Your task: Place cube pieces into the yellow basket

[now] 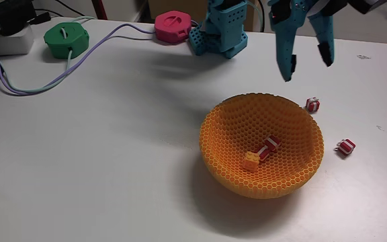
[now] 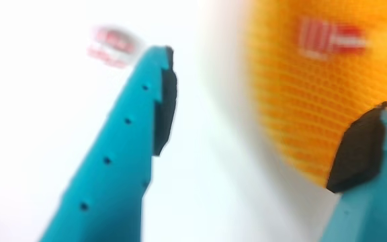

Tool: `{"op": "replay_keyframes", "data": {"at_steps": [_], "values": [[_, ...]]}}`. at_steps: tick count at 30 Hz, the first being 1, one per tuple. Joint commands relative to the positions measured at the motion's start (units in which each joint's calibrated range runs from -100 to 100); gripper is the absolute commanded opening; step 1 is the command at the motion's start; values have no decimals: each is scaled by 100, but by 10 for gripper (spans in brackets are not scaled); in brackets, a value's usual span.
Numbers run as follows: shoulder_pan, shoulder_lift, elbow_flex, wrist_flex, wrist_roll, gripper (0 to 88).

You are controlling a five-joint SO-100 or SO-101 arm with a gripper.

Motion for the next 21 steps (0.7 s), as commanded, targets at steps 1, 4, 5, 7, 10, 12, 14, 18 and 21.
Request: {"op": "replay_keyframes", "data": {"at_steps": [1,4,5,7,10,12,14,18,21], "values": [[-740,-336,355,-671,-400,438],[-1094,-128,981,-1844,-527,440],[-1159,-43,1212,-2235,-542,440],[-1178,147,1645,-3008,-542,438],[-1141,431,2078,-3773,-552,429],[-1048,573,2232,-4007,-527,419],[-889,724,2338,-4146,-469,406],[-693,971,2800,-4885,-449,390],[-656,1132,3099,-5467,-464,377]]}}
